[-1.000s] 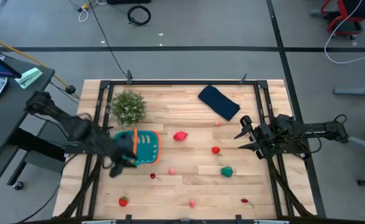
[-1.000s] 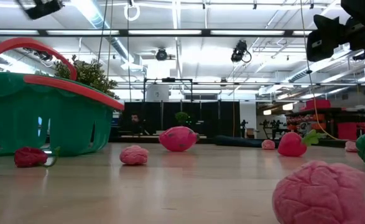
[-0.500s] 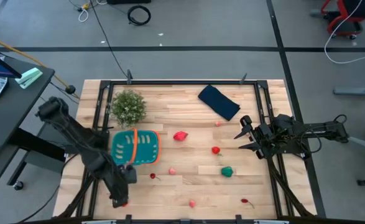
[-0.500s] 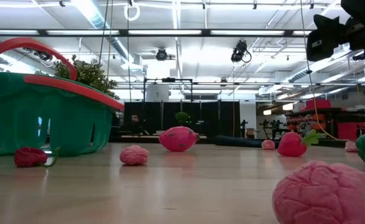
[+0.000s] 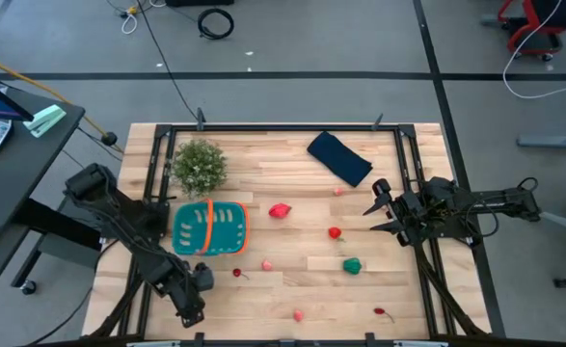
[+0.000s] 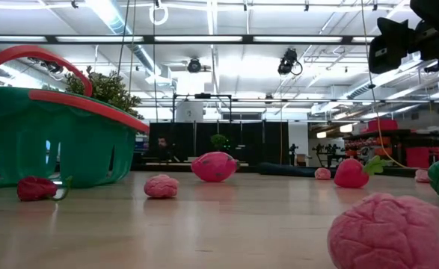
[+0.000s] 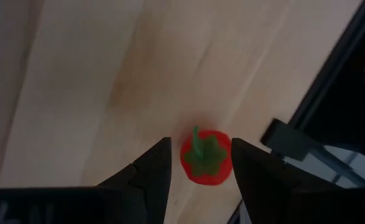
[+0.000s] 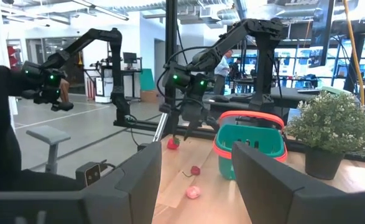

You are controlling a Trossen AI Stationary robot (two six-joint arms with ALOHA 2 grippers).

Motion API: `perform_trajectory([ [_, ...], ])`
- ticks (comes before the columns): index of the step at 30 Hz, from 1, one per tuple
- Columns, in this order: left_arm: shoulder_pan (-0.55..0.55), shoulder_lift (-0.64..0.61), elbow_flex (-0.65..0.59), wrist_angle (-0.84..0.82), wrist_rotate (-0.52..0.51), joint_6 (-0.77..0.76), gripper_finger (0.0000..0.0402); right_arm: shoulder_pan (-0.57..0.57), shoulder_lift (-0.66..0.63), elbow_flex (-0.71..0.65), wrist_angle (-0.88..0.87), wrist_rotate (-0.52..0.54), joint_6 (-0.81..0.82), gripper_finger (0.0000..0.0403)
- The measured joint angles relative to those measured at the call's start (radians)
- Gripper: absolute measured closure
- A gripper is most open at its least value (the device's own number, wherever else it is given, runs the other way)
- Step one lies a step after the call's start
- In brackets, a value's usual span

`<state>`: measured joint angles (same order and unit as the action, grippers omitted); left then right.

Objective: Pick and placing Produce into tupperware
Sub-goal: Put the strawberry into the green basket

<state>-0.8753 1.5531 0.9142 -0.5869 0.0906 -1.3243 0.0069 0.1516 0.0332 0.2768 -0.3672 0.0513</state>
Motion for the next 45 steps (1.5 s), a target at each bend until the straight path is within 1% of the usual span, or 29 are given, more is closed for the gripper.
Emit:
perform_trajectory([
  [3,0.000,0.018,0.000,0.000,0.000,-0.009,0.0230,0.000,0.000,0.000,-0.011,0.000,0.007,0.0199],
  [6,0.000,0.028,0.000,0.001,-0.001,-0.053,0.0230,0.000,0.000,0.000,-0.055,0.000,0.023,0.0199],
  [9,0.000,0.033,0.000,-0.001,-0.012,-0.081,0.0230,0.000,0.000,0.000,-0.108,0.000,0.064,0.0199],
  [11,0.000,0.032,0.000,0.000,-0.036,-0.086,0.0230,0.000,0.000,0.000,-0.132,0.000,0.090,0.0199],
  [13,0.000,0.032,0.000,-0.001,-0.059,-0.081,0.0230,0.000,0.000,0.000,-0.139,0.000,0.127,0.0199],
  [17,0.001,0.033,0.000,-0.002,-0.064,-0.078,0.0237,0.000,0.000,0.000,-0.139,0.000,0.220,0.0199],
  [19,0.001,0.032,0.000,-0.002,-0.064,-0.068,0.0252,0.000,0.000,0.000,-0.139,0.000,0.242,0.0199],
  [21,0.001,0.032,0.000,-0.001,-0.064,-0.032,0.0276,0.000,0.000,0.000,-0.139,0.000,0.245,0.0199],
  [24,0.001,0.032,0.000,-0.001,-0.064,0.022,0.0323,0.000,0.000,0.000,-0.139,0.000,0.245,0.0199],
  [27,0.001,0.032,0.000,0.000,-0.064,0.054,0.0379,0.000,0.000,0.000,-0.139,0.000,0.245,0.0199],
  [28,0.001,0.032,0.000,0.000,-0.064,0.060,0.0388,0.000,0.000,0.000,-0.139,0.000,0.245,0.0199],
  [34,0.002,0.032,0.000,-0.001,-0.072,0.064,0.0388,0.000,0.000,0.000,-0.138,0.000,0.237,0.0199],
  [36,0.003,0.032,0.000,-0.001,-0.115,0.053,0.0394,0.000,0.000,0.000,-0.138,0.000,0.236,0.0199],
  [41,0.004,0.030,0.011,-0.010,-0.278,-0.041,0.0395,0.000,0.000,0.000,-0.138,0.001,0.226,0.0199],
  [45,0.004,0.030,0.089,-0.045,-0.360,-0.008,0.0396,0.000,0.000,0.000,-0.138,0.002,0.153,0.0199],
])
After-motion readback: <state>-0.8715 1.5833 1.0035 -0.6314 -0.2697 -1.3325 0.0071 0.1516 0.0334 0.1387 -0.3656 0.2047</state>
